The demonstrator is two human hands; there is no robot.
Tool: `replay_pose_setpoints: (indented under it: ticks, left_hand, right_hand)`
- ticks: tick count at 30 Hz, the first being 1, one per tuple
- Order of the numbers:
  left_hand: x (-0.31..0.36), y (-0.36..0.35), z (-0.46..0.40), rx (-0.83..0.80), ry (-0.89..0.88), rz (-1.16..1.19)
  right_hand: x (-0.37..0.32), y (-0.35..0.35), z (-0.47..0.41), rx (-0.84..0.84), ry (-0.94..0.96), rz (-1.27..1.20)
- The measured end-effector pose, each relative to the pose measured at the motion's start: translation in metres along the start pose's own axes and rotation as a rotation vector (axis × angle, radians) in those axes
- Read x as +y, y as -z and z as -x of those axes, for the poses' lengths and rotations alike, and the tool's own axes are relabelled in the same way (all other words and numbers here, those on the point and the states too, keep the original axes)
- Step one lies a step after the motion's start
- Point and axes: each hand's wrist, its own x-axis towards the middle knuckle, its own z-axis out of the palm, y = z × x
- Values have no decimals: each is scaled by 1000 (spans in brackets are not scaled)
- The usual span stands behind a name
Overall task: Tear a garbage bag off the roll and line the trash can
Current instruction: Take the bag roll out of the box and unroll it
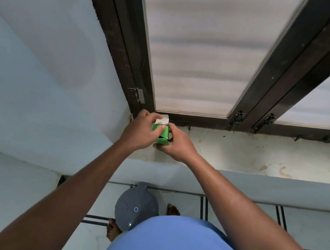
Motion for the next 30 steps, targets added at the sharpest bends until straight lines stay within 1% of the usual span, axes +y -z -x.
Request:
replay_pose_setpoints:
  ticks: [5,7,9,11,15,17,20,26,28,30]
  left_hand:
    - [-10,5,-7,-122,290,478]
    - [-14,8,-6,-144,357,608]
    - [-19,9,-4,-176,353,607]
    - [-24,7,0,-208,330,606]
    - [-31,2,9,-234,304,672]
    - [-30,-2,13,-207,292,678]
    - [-27,-7,17,-142,252,623]
    - [-28,-14,23,-75,167,467]
    - [-31,-17,25,-40,133,419]
    - [-32,-19,28,-22,122,401]
  right_hand:
    - [-1,-3,6,149,55,-28]
    - [-2,-3,12,172,57,-71]
    - [-3,-1,17,200,52,-125]
    - [-4,1,20,214,71,-131]
    - [-5,6,23,245,100,-159]
    - [-5,5,24,283,98,-207]
    - [0,2,22,340,95,-239]
    - [6,-6,23,370,39,-305]
    - [3,-7,30,338,34,-342]
    - [4,-9,37,268,55,-319]
